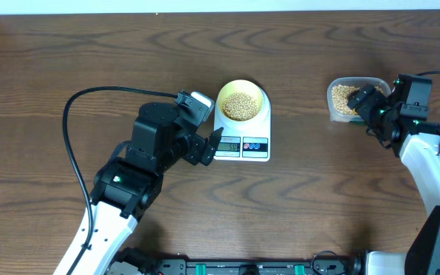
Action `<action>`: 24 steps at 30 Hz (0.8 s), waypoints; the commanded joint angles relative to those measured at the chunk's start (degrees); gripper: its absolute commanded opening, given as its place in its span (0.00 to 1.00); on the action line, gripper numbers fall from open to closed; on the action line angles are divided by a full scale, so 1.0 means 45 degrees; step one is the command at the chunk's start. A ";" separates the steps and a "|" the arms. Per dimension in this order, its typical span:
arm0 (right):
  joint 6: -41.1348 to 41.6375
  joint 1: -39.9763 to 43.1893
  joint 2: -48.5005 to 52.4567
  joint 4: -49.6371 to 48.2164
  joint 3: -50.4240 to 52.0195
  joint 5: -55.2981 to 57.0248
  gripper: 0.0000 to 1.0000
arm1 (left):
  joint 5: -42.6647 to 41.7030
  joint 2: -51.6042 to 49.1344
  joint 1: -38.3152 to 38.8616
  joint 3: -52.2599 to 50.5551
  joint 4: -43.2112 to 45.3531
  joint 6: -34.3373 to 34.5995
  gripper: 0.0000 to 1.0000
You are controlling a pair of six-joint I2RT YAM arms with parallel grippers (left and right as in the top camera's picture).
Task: Scoop item into bowl and weigh 50g on scale
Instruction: 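Lower the scoop into the tub and lay it on the soybeans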
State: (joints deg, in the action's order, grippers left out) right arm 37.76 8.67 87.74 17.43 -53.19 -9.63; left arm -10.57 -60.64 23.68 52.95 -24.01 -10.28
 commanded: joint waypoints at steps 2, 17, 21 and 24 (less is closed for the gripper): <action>-0.0369 0.0068 0.0073 0.0039 -0.0034 -0.0087 0.99 | 0.0034 0.0068 -0.0034 -0.0049 0.0000 0.0073 0.94; -0.3264 0.0345 -0.1491 0.1977 -0.0053 0.1749 0.99 | 0.0034 0.0068 -0.0034 -0.0049 0.0000 0.0073 0.94; -0.4211 0.0554 -0.2385 0.2696 -0.0063 0.2404 0.99 | 0.0034 0.0068 -0.0034 -0.0049 0.0000 0.0073 0.93; -0.4969 0.0680 -0.2958 0.2880 -0.0063 0.2390 0.99 | 0.0034 0.0068 -0.0034 -0.0049 0.0000 0.0073 0.94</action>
State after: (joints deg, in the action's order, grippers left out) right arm 21.04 11.16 76.73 29.87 -53.17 -1.32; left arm -10.55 -60.64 23.68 52.95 -24.01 -10.28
